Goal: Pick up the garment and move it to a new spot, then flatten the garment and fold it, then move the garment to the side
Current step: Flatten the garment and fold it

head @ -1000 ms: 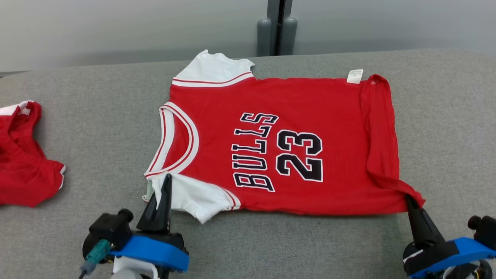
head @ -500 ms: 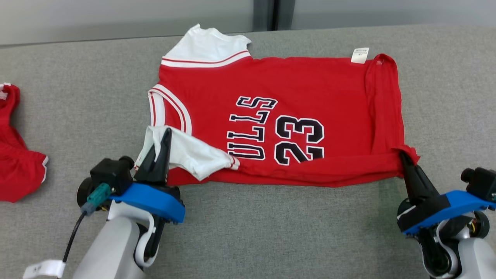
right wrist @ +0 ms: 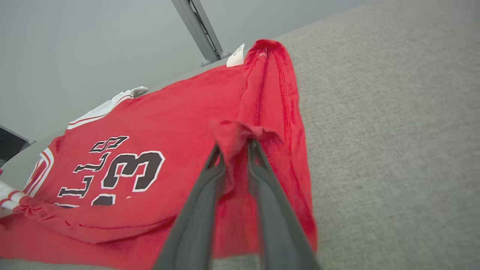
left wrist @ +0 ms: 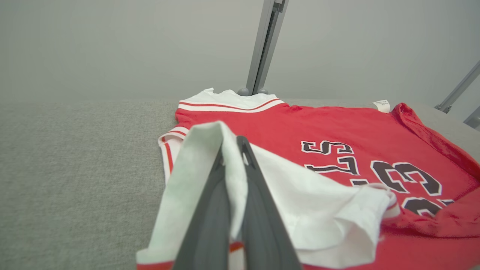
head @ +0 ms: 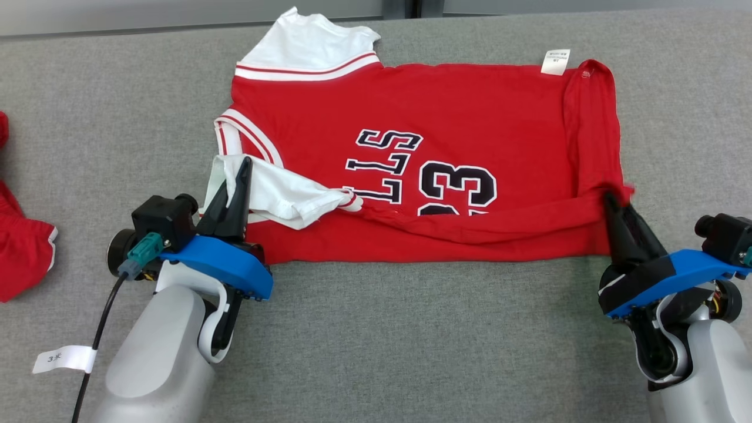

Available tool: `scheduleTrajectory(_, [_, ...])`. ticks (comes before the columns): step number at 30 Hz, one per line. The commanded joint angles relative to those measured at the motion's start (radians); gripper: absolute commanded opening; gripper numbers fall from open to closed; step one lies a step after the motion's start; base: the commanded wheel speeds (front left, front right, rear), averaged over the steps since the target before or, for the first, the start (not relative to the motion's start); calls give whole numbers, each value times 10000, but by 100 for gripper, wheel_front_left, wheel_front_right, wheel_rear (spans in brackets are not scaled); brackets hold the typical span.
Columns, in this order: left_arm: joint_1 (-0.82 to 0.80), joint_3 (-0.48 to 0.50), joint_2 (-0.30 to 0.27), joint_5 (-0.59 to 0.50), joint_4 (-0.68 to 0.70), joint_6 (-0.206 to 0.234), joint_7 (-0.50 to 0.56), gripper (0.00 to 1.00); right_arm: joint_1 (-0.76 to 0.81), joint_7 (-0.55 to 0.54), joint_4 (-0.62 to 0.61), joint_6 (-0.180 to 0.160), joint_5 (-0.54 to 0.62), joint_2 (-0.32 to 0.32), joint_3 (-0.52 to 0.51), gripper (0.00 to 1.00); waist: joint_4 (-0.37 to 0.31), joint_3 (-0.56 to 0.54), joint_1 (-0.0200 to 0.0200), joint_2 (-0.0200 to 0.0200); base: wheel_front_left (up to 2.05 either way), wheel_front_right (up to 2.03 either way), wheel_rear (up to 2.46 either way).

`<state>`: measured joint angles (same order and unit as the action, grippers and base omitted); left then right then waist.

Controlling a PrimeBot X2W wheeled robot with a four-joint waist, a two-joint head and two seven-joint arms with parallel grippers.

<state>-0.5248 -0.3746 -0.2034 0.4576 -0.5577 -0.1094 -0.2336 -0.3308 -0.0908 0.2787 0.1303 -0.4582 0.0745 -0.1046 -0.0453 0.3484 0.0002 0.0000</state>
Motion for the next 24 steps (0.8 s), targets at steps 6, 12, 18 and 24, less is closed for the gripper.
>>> scheduleTrajectory(6, [146, 108, 109, -81, -288, 43, -255, 100, 249, 443, 224, 7, 182, 425, 146, 100, 28, -373, -2, 0, 0, 0, 0])
scheduleTrajectory(12, [944, 335, -41, -112, 50, 209, -315, 100, 939, 475, 169, 9, 282, 692, 18, 100, 162, -710, -2, 0, 0, 0, 0])
scheduleTrajectory(18, [1776, 462, -239, -89, 258, 366, -319, 100, 1197, 404, 230, 7, 556, 800, -90, 100, 253, -769, -2, 0, 0, 0, 0])
scheduleTrajectory(24, [2117, 356, -275, -12, 30, 390, -237, 100, 953, 354, 633, 7, 761, 711, -86, 100, 263, -711, -2, 0, 0, 0, 0])
